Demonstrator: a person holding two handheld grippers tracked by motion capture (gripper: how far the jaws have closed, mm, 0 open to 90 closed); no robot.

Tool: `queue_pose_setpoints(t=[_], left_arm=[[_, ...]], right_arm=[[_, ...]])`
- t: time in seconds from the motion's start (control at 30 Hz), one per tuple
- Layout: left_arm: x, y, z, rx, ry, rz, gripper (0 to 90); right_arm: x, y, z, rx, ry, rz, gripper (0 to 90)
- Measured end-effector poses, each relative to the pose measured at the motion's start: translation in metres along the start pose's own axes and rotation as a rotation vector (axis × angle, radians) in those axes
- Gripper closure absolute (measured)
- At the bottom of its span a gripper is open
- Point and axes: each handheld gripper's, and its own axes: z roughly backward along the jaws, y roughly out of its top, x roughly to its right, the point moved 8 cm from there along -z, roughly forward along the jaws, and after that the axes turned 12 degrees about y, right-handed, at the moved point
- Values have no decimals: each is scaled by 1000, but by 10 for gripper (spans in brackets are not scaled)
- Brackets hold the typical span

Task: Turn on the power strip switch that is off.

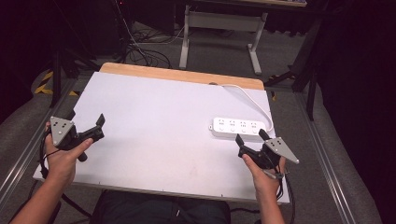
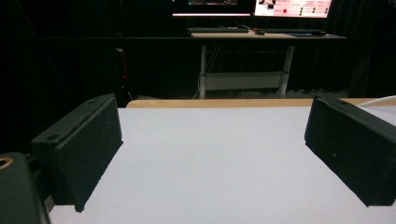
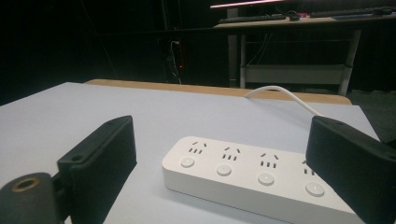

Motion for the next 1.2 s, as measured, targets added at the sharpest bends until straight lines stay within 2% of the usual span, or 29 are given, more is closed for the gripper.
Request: queue_pose_setpoints(t=[0.6,0.9,1.03,1.2], left_arm=[[1,0,0,-3,-8,1,49],[1,-1,0,-5,-13,-2,48],[1,-1,0,-2,-14,-2,48],[2,-1,0,-2,-20,-5,49]], right_arm=[[0,1,1,6,-7,5,111],[-1,3,3,17,13,8,209],[-2,3,4,19,23,10,294],[-4,3,5,16,45,15,443]])
